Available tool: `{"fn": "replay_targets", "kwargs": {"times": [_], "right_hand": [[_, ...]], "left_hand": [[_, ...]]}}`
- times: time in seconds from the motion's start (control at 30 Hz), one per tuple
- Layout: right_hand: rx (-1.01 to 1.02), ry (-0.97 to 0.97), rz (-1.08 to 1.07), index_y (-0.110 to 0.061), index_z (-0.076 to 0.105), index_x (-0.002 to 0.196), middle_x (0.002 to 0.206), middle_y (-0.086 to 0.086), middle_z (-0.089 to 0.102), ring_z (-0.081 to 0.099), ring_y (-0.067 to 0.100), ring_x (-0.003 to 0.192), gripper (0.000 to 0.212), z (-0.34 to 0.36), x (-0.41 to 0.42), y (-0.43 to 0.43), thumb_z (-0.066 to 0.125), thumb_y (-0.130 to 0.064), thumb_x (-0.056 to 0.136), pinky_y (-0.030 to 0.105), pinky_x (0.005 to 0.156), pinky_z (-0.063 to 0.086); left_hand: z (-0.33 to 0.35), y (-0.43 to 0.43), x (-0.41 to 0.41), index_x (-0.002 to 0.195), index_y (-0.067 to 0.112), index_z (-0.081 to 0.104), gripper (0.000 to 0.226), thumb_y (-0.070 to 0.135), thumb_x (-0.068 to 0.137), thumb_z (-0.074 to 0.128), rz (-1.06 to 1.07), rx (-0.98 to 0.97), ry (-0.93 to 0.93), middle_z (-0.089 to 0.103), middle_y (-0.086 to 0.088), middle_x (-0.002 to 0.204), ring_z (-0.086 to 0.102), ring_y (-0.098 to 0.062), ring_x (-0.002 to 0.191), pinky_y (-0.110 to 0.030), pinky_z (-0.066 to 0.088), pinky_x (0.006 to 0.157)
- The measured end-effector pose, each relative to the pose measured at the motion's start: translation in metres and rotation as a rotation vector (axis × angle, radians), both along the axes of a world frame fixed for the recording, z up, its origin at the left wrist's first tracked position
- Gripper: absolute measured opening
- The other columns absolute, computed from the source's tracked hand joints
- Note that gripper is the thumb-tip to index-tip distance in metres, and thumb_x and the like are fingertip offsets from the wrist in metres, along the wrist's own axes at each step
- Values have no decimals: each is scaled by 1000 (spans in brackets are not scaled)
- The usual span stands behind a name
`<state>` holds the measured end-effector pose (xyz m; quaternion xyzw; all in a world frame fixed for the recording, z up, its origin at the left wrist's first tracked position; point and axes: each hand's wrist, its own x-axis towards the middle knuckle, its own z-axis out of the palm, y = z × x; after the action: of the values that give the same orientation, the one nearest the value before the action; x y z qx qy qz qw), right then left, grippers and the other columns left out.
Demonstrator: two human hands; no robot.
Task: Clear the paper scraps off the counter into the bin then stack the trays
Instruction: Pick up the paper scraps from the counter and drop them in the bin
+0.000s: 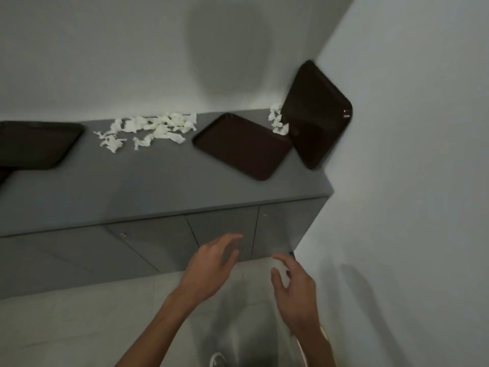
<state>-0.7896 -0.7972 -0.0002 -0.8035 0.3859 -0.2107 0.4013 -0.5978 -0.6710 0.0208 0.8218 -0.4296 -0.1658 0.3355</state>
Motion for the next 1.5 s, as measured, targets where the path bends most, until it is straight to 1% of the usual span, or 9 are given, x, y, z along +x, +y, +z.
{"fn": "replay_targets", "kwargs": {"times": [0.17,0.37,0.53,0.7,0.83,1.0,1.27,1.4,1.5], "right_hand": [[-83,-30,137,-35,69,127,117,-23,69,61,-2,102,32,55,73,28,69,-19,99,-2,90,34],[-104,-71,301,-34,68,126,116,-24,67,55,-19,100,30,56,158,45,69,-19,99,13,97,44],[-86,2,402,-31,68,125,122,-23,66,57,-9,113,27,37,235,42,68,-19,100,-1,99,32],[-57,54,459,-32,66,125,125,-20,66,57,-7,111,27,9,321,17,66,-20,101,8,98,36],[-120,114,471,-28,67,127,128,-11,67,62,11,119,29,-13,396,-11,66,-19,99,14,98,35],[-145,228,545,-27,58,141,142,-2,61,56,20,130,42,-19,493,-47,61,-18,101,27,105,41],[-330,376,632,-29,38,156,157,5,46,50,33,139,61,-41,673,-85,57,-17,99,50,108,50],[-361,533,627,-36,34,155,168,1,31,38,36,149,62,-57,733,-98,55,-18,100,56,115,43],[-319,664,624,-35,31,160,172,-1,21,26,35,155,61,-78,742,-99,50,-22,103,57,120,35]], "left_hand": [[27,83,51,129,39,60,36,21,98,64,236,-128,21,68,24,119,64,9,108,-28,55,94],[27,152,105,121,43,62,35,18,97,67,466,-140,45,71,24,112,66,9,102,-29,58,88],[11,167,159,120,35,67,25,22,99,65,575,-97,33,72,23,114,67,7,101,-29,59,84],[-14,143,238,125,29,68,27,21,99,65,574,-36,28,73,15,116,70,-5,106,-33,58,90],[-33,108,311,122,23,70,27,17,96,68,571,45,-10,74,9,117,70,-13,106,-25,53,92],[-58,63,401,127,26,63,33,18,95,65,512,156,9,65,0,129,66,-25,114,-38,53,99],[-62,-24,545,148,24,41,59,18,92,61,406,328,-104,36,-9,157,35,-35,145,-45,33,118],[-70,-59,596,155,26,31,62,18,98,55,348,442,-96,21,-11,165,14,-43,154,-57,28,119],[-80,-68,613,161,25,19,81,6,94,58,245,517,-77,6,-5,171,-4,-43,156,-59,23,122]]}}
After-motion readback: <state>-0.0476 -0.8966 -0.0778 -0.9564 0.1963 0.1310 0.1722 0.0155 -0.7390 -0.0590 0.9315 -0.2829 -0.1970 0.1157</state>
